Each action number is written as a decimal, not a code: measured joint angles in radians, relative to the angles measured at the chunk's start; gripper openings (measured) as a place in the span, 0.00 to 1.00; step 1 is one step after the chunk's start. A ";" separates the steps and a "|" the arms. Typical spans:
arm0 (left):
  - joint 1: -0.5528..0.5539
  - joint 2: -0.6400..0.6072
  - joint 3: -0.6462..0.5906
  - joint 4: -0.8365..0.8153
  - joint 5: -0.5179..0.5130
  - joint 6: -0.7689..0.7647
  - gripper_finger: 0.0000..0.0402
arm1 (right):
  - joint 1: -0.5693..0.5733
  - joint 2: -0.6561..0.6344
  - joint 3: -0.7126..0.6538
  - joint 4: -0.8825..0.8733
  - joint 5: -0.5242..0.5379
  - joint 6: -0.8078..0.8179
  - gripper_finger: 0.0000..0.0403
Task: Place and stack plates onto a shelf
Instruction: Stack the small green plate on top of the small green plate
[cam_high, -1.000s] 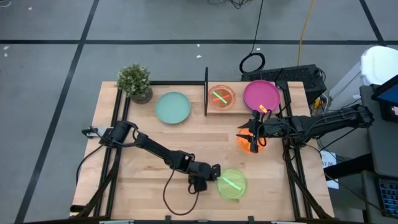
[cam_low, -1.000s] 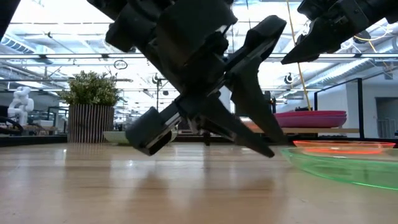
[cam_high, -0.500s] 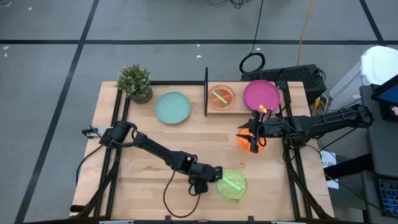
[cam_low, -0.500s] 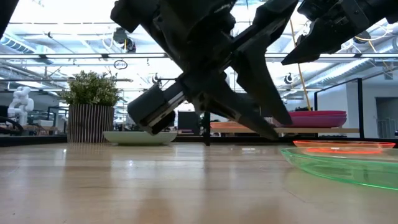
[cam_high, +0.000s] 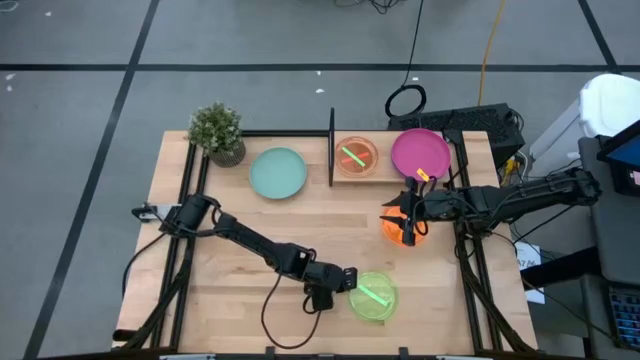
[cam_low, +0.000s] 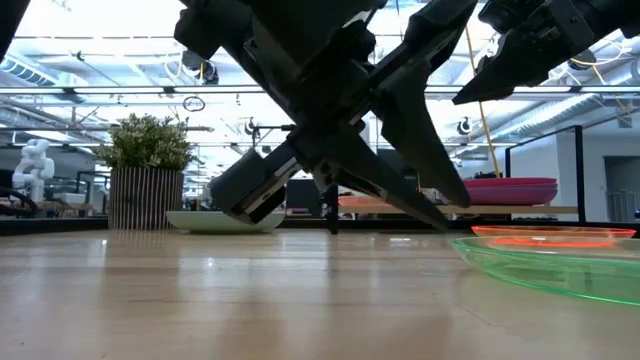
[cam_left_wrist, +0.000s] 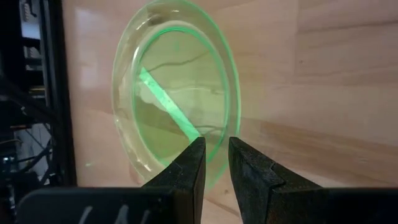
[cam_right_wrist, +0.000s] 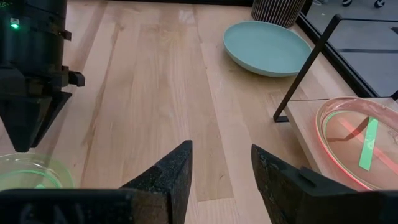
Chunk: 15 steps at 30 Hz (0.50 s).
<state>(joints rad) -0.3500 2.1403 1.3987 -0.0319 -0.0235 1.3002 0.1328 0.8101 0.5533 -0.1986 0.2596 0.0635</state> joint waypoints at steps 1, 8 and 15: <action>-0.001 0.005 0.000 0.006 0.000 0.000 0.19 | 0.000 0.000 0.000 0.000 0.000 0.000 0.37; -0.013 0.063 0.000 0.094 -0.025 0.020 0.21 | 0.000 0.000 0.000 -0.001 -0.001 0.000 0.37; -0.017 0.066 0.000 0.122 -0.076 -0.026 0.23 | 0.000 0.000 0.000 -0.001 -0.002 -0.001 0.37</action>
<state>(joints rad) -0.3668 2.2059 1.3987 0.0905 -0.0991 1.2739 0.1327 0.8104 0.5533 -0.1997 0.2573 0.0622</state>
